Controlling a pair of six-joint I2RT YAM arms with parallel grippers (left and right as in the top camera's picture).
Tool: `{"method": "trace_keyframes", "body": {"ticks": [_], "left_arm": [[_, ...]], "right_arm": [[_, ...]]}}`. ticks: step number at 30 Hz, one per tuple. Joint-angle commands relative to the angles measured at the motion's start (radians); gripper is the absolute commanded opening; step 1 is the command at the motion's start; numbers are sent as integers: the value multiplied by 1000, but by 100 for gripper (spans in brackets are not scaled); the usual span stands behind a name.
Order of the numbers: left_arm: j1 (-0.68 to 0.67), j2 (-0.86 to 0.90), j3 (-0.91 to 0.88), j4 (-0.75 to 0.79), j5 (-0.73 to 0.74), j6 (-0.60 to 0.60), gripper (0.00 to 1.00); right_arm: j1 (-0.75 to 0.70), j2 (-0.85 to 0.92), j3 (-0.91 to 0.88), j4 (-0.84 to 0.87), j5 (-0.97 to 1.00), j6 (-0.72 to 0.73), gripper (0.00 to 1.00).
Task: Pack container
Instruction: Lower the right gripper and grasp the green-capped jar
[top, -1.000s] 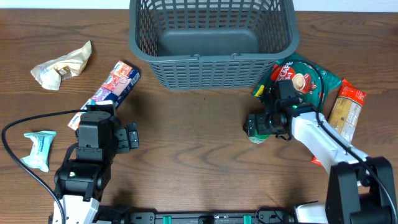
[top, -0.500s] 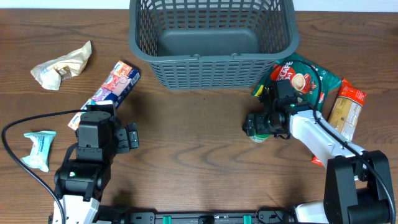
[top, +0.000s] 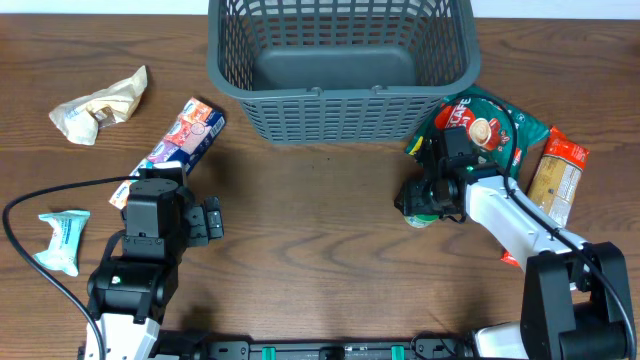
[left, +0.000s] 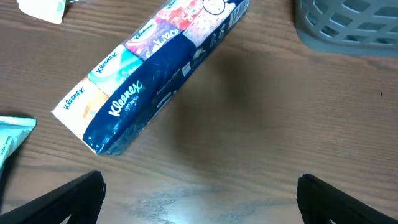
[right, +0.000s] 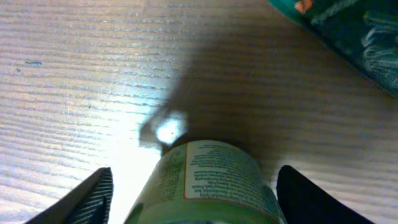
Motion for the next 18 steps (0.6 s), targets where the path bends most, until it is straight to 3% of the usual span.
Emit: {"method": "trace_keyframes", "body": {"ticks": [1,7,10,12,18], "left_arm": [[4,-1,24,-4,-16,14,99],[4,-1,24,-4,-16,14,98],[4,-1,24,-3,-16,13,99],[4,-1,24,-3,-16,14,99],[4,-1,24,-3,-16,14,98]], "right_arm": [[3,39,-23,-7,29,2,55],[3,39,-23,-9,29,2,37],[3,39,-23,-8,29,3,21],[3,39,-23,-8,29,8,3],[3,37,-19,-14,28,37,1]]}}
